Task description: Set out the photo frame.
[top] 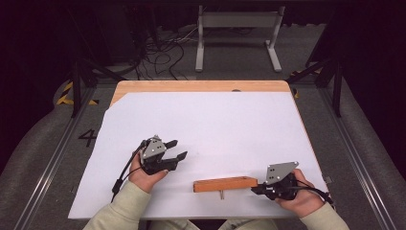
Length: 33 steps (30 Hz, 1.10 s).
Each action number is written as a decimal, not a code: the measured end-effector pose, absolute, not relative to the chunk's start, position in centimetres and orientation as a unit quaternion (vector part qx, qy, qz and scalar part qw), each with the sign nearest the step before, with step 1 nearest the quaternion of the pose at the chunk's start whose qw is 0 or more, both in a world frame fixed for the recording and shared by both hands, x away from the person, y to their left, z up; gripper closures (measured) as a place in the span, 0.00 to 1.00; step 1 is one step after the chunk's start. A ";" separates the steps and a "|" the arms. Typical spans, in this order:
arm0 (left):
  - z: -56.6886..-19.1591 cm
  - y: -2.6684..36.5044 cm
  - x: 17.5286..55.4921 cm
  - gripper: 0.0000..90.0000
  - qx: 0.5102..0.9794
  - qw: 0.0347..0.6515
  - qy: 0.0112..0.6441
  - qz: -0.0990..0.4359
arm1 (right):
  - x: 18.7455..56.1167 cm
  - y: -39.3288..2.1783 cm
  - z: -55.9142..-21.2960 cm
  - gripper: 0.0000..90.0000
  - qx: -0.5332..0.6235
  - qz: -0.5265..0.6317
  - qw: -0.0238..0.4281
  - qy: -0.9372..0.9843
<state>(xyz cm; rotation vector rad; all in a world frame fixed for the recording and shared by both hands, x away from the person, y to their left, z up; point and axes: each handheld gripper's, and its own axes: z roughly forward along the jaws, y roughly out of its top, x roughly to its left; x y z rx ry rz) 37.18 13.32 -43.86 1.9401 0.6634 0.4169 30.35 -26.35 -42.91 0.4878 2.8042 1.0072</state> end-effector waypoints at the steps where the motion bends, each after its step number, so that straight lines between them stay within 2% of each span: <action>1: -43.9 13.3 37.2 0.48 0.803 0.501 0.274 0.173 | 30.5 -26.3 -43.1 1.00 0.160 0.335 0.058 0.927; 15: -43.9 13.4 37.2 0.48 0.804 0.497 0.276 0.174 | 31.8 -25.8 -44.3 1.00 0.191 0.352 0.064 0.914; 33: -44.1 13.7 37.2 0.48 0.803 0.495 0.283 0.175 | 36.2 -24.8 -44.1 1.00 0.246 0.397 0.066 0.882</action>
